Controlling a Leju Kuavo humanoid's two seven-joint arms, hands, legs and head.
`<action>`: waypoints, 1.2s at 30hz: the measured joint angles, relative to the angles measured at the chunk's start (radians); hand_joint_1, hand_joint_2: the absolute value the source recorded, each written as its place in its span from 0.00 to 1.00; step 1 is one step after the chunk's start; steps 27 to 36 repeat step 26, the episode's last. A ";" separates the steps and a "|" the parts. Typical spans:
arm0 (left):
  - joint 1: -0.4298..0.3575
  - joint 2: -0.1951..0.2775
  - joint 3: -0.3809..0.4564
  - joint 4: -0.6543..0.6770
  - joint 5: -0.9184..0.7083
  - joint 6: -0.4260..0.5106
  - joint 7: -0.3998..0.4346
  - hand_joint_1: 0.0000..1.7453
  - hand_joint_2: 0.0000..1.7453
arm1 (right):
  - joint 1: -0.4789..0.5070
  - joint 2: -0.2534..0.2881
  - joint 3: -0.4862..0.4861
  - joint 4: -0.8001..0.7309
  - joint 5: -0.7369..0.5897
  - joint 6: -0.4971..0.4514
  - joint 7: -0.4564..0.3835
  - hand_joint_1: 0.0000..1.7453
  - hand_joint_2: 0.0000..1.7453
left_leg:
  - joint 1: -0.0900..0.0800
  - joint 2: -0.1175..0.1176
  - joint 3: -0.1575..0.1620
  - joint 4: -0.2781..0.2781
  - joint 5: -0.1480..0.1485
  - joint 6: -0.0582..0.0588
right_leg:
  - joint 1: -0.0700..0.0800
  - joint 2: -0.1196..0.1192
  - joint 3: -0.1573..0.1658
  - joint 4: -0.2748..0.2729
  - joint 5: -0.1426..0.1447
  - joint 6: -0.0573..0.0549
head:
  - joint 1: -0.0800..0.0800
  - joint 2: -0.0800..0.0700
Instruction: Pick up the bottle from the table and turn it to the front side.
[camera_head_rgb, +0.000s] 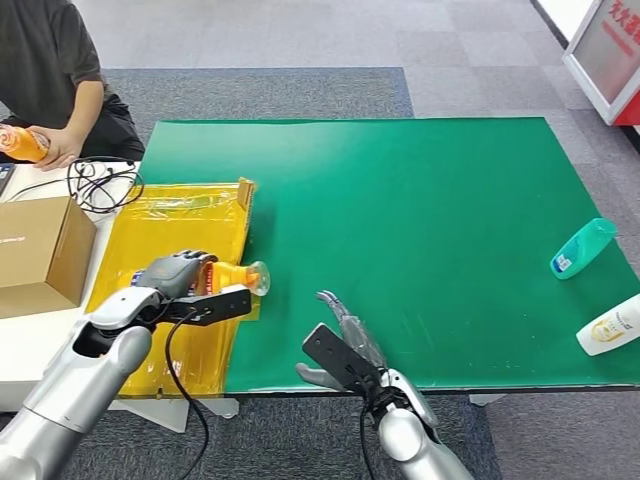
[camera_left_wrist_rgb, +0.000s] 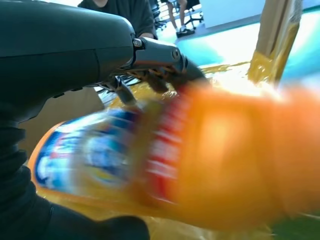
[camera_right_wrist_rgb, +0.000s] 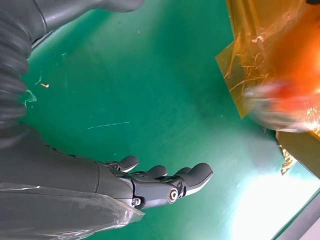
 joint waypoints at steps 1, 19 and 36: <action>0.001 -0.002 0.003 0.006 -0.002 -0.002 0.004 0.00 1.00 | 0.000 0.000 0.000 0.000 0.000 0.001 0.000 0.00 1.00 | 0.000 0.000 0.000 0.000 0.000 0.000 | 0.000 0.000 0.000 0.000 0.000 0.000 | 0.000 0.000; 0.087 -0.046 0.114 -0.087 0.003 0.002 -0.004 0.00 1.00 | 0.021 0.000 -0.009 -0.042 -0.021 -0.019 0.023 0.00 1.00 | 0.000 0.000 0.000 0.000 0.000 0.000 | 0.000 0.000 0.000 0.000 0.000 0.000 | 0.000 0.000; 0.209 -0.043 0.160 -0.359 0.096 0.036 -0.041 0.00 1.00 | 0.066 -0.001 -0.045 -0.112 -0.024 -0.037 0.036 0.00 1.00 | 0.000 0.000 0.000 0.000 -0.001 0.000 | 0.000 0.000 0.000 0.000 0.000 0.000 | 0.000 0.000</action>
